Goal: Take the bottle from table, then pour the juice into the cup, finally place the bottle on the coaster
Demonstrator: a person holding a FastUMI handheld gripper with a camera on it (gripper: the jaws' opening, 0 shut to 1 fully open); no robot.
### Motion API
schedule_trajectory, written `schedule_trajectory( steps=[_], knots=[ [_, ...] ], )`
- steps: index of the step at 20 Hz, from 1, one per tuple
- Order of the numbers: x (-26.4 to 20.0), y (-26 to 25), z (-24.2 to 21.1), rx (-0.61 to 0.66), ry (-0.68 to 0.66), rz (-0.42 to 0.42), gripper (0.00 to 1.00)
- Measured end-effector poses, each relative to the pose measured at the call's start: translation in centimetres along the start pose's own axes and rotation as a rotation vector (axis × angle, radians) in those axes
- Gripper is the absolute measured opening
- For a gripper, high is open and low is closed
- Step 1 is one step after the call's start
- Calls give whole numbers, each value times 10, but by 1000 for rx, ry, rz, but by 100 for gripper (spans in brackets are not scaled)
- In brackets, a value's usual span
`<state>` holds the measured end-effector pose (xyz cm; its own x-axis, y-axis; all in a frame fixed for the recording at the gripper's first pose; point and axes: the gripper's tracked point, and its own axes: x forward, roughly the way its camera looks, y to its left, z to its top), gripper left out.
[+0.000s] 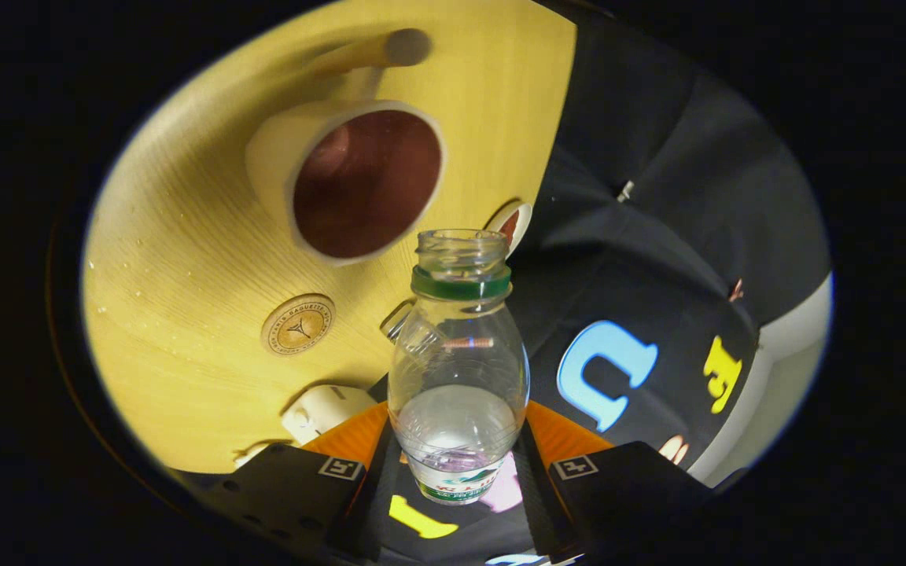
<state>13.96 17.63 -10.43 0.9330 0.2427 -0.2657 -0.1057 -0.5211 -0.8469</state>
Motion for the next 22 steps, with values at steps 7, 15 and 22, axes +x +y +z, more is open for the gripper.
schedule_trajectory(
  steps=[7, 15, 22],
  knots=[
    [-47, -34, -42, 532, 146, 40, 72],
    [-55, -51, -75, 1314, 245, 96, 73],
    [-41, -42, -94, 1755, 234, 91, 73]
  ],
)
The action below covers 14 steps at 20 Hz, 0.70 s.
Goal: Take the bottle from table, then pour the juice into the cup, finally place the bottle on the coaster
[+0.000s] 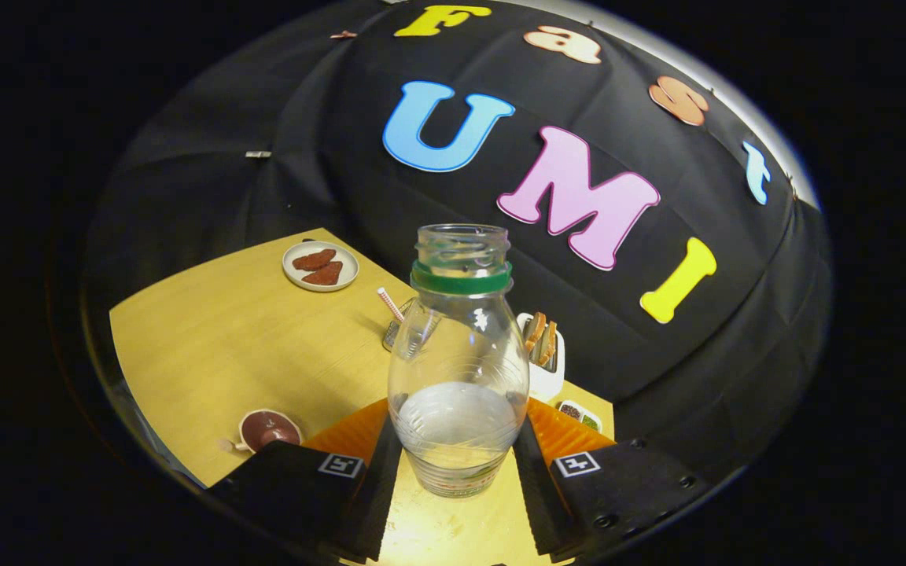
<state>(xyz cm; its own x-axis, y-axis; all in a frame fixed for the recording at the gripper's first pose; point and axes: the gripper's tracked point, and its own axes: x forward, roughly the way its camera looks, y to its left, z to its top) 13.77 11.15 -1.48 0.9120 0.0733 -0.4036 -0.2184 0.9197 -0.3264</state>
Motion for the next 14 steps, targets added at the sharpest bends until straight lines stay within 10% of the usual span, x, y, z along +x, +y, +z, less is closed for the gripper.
schedule_trajectory(
  steps=[5, 14],
  knots=[
    [19, -7, -7, 254, -61, 65, 73],
    [80, 5, -44, 320, -174, 128, 74]
  ],
)
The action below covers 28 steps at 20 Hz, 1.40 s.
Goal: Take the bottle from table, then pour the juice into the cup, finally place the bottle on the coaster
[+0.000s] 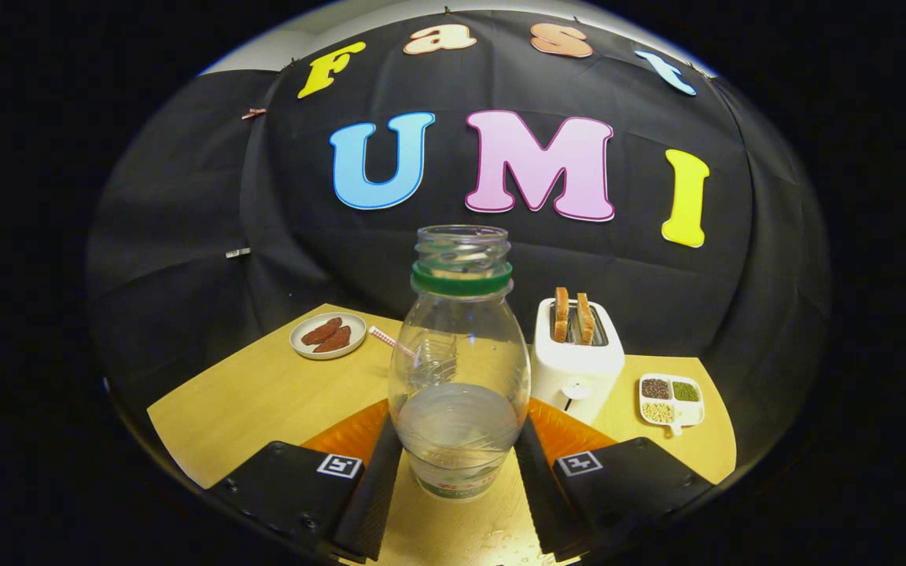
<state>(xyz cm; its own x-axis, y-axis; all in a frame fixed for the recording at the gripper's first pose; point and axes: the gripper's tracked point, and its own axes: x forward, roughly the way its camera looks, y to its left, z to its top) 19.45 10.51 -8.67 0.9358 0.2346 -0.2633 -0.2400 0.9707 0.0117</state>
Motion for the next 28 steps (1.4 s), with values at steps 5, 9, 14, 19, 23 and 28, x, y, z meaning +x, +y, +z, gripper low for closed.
schedule_trajectory(
  steps=[5, 9, 14, 19, 23, 28],
  knots=[
    [44, 8, -25, 16, -6, 54, 75],
    [72, 9, -45, 18, 6, 70, 76],
    [84, 11, -73, -2, 53, 90, 76],
    [85, 12, -79, -1, 56, 95, 78],
    [81, 10, -84, 25, 80, 98, 84],
    [66, 7, -70, 25, 60, 93, 100]
  ],
)
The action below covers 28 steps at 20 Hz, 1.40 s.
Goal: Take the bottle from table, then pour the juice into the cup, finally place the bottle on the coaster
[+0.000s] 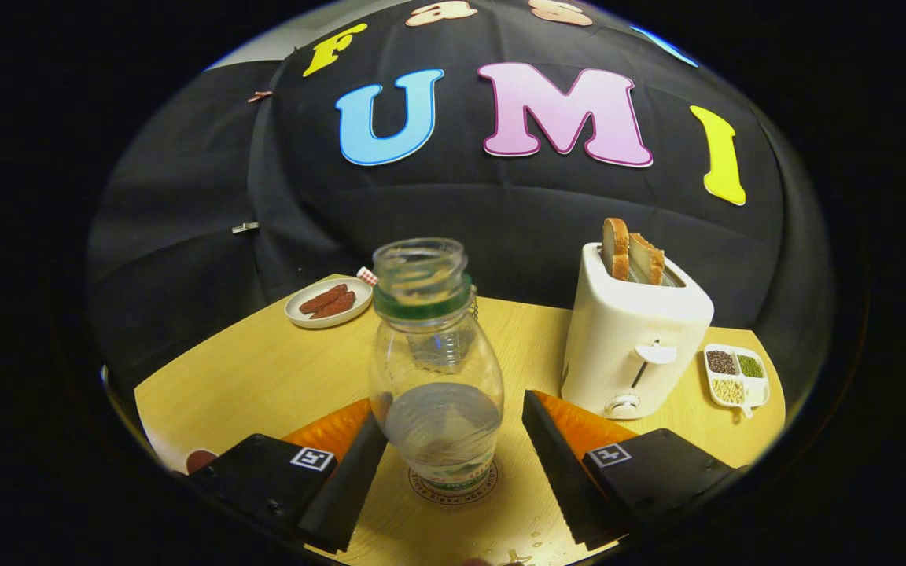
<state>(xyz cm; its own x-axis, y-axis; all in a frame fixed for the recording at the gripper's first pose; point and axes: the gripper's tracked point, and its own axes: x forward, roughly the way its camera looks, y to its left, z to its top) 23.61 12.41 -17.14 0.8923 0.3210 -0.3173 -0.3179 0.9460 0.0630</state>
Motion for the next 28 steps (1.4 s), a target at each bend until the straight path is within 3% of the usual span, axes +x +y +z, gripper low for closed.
schedule_trajectory(
  steps=[10, 20, 28],
  knots=[
    [-76, 6, 42, 7, -61, 16, 100],
    [-212, -59, 87, -54, -208, -169, 100],
    [-300, -63, 99, -11, -264, -361, 99]
  ],
)
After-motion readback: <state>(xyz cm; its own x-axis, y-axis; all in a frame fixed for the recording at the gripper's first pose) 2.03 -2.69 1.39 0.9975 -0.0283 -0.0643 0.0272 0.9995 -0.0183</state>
